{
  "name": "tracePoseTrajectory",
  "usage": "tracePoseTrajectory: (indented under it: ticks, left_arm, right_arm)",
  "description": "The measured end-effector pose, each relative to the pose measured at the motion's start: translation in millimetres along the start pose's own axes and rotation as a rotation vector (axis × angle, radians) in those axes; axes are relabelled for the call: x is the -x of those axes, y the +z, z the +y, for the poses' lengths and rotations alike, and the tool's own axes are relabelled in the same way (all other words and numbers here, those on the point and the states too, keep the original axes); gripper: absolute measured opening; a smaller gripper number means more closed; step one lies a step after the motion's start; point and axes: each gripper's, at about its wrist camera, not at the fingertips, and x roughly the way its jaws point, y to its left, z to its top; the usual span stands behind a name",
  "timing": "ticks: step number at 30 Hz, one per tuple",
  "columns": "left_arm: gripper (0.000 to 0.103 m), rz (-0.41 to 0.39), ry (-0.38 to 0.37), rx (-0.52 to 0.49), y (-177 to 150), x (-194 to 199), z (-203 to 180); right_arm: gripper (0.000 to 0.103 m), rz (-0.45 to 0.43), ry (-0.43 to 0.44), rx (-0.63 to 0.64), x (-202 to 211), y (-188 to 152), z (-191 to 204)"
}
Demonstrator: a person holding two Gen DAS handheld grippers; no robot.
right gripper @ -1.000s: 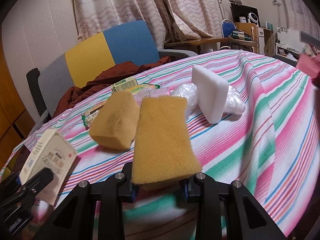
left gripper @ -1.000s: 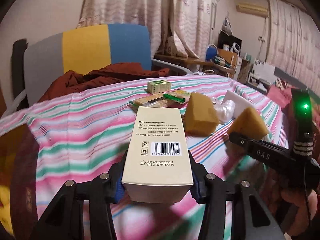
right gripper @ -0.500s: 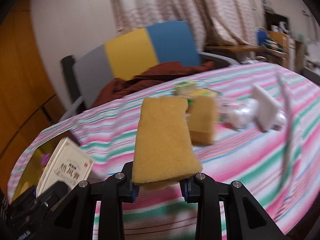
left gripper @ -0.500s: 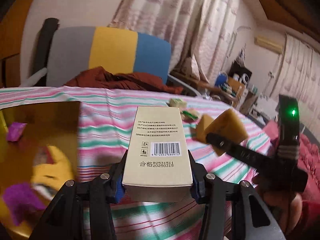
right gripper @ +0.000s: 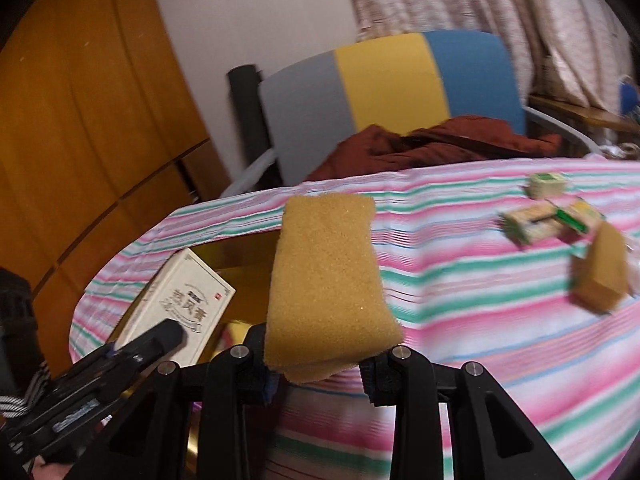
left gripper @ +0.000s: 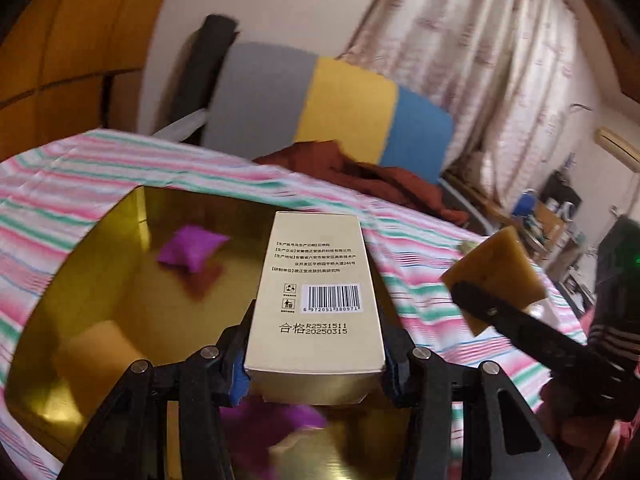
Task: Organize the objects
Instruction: 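Carry the carton and yellow sponge into the gold tray and open both grippers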
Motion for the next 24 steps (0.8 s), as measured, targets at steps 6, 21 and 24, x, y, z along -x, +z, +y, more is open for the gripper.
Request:
tracePoseTrajectory:
  ticks: [6, 21, 24]
  left_arm:
    - [0.051, 0.047, 0.068, 0.022, 3.0, -13.6, 32.2]
    - [0.062, -0.012, 0.198, 0.103, 0.4, 4.1, 48.6]
    - [0.062, -0.043, 0.213, 0.116, -0.4, 12.5, 44.3]
  right_arm:
    - [0.034, 0.049, 0.030, 0.060, -36.1, 9.7, 36.0]
    - [0.086, 0.008, -0.005, -0.015, -27.5, 6.9, 30.5]
    - [0.086, 0.000, -0.012, -0.042, -19.4, 3.8, 21.7]
